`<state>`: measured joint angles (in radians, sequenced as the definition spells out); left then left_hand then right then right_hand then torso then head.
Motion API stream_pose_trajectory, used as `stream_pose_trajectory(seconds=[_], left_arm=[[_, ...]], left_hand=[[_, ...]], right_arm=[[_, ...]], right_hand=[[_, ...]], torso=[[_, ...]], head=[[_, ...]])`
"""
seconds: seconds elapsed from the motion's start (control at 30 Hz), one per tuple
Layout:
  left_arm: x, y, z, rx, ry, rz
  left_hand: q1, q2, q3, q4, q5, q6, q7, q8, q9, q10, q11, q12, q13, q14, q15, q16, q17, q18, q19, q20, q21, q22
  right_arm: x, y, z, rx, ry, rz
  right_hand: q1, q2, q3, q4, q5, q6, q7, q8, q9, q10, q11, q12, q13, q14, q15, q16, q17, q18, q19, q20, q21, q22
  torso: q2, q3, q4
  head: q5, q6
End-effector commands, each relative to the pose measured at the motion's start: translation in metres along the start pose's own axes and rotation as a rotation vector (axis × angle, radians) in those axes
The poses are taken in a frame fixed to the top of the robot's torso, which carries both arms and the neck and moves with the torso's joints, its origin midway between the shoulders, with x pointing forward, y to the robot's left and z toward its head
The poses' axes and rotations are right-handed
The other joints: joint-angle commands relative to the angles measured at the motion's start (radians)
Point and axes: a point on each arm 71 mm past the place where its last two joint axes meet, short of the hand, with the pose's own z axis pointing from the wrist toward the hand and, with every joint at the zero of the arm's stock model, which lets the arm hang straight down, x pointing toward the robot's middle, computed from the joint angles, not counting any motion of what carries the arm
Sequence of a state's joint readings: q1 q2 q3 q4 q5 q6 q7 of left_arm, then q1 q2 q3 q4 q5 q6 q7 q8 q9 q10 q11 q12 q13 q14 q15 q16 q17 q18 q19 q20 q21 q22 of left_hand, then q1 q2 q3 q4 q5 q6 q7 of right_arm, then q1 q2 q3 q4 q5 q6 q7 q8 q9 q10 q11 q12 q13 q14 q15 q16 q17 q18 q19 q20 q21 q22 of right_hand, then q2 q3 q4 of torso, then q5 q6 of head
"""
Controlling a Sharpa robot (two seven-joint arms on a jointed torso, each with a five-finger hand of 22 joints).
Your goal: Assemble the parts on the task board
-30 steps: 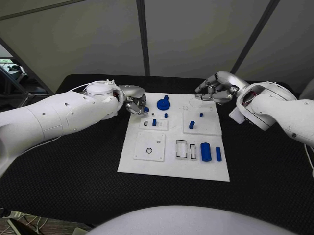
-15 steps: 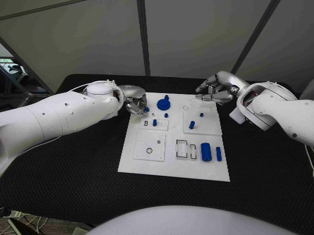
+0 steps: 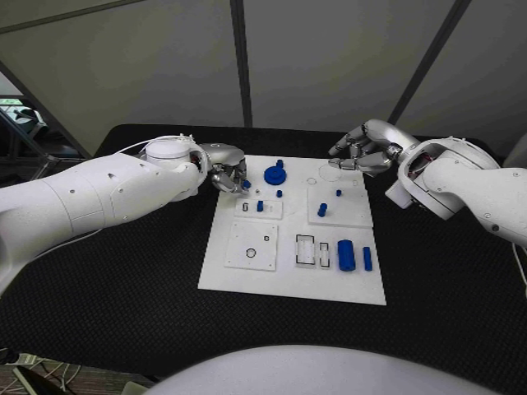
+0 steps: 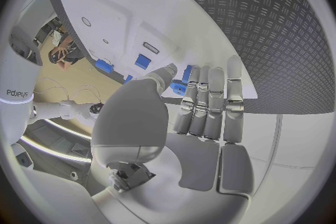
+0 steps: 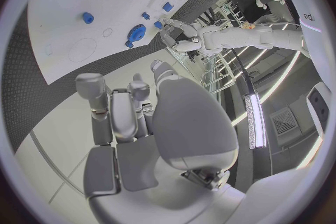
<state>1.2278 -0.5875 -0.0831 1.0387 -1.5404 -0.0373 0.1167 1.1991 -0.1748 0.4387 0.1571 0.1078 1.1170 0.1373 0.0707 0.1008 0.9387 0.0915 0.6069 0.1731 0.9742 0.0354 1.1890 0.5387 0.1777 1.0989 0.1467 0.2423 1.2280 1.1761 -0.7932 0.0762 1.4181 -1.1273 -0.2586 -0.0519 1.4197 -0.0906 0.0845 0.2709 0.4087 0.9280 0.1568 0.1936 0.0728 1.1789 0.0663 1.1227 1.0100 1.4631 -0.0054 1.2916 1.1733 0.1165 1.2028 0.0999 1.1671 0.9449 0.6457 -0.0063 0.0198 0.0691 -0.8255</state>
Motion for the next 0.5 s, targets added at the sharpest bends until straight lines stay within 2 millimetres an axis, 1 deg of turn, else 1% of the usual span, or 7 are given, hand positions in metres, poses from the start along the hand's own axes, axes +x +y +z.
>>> stream_pose_trajectory(seconds=[0.03,0.27,0.5], left_arm=[[0.0054,0.0012,-0.0007,-0.017,0.037,0.004],[0.0054,0.0013,-0.0016,-0.016,0.035,0.004],[0.0055,0.0013,-0.0023,-0.017,0.035,0.004]], left_hand=[[0.009,-0.002,-0.005,-0.003,0.005,0.005,0.001,0.002,0.0,0.005,-0.002,0.003,0.001,0.007,0.0,0.006,0.001,0.004,0.008,-0.002,-0.003,0.001],[0.012,-0.001,-0.005,-0.002,0.005,0.008,0.001,0.003,0.001,0.007,-0.003,0.004,0.001,0.008,0.0,0.008,0.003,0.004,0.009,-0.002,-0.003,0.002],[0.012,-0.001,-0.005,-0.002,0.005,0.008,0.001,0.003,0.001,0.007,-0.003,0.004,0.001,0.008,0.0,0.008,0.003,0.004,0.009,-0.002,-0.003,0.002]], right_arm=[[-0.0006,0.0009,0.0001,-0.006,0.0,0.001],[-0.0006,0.0009,0.0,-0.006,0.001,0.001],[-0.0007,0.0007,-0.0001,-0.006,0.001,0.001]], right_hand=[[-0.002,0.002,0.005,0.0,0.004,-0.002,-0.004,0.004,-0.001,0.0,-0.002,0.005,0.0,0.032,-0.007,-0.002,-0.001,0.01,0.001,-0.003,-0.004,-0.002],[-0.002,0.002,0.005,0.0,0.004,-0.002,-0.004,0.004,-0.001,0.0,-0.002,0.005,0.0,0.032,-0.007,-0.002,-0.001,0.01,0.001,-0.003,-0.004,-0.002],[-0.002,0.002,0.005,0.0,0.004,-0.002,-0.004,0.004,-0.001,0.0,-0.002,0.005,0.0,0.032,-0.007,-0.002,-0.001,0.01,0.001,-0.003,-0.004,-0.002]], torso=[[0.0,0.0004,0.001],[0.0,-0.0003,0.0006],[0.0,0.0,0.0003]], head=[[0.002,-0.001],[0.003,0.0],[0.004,-0.001]])
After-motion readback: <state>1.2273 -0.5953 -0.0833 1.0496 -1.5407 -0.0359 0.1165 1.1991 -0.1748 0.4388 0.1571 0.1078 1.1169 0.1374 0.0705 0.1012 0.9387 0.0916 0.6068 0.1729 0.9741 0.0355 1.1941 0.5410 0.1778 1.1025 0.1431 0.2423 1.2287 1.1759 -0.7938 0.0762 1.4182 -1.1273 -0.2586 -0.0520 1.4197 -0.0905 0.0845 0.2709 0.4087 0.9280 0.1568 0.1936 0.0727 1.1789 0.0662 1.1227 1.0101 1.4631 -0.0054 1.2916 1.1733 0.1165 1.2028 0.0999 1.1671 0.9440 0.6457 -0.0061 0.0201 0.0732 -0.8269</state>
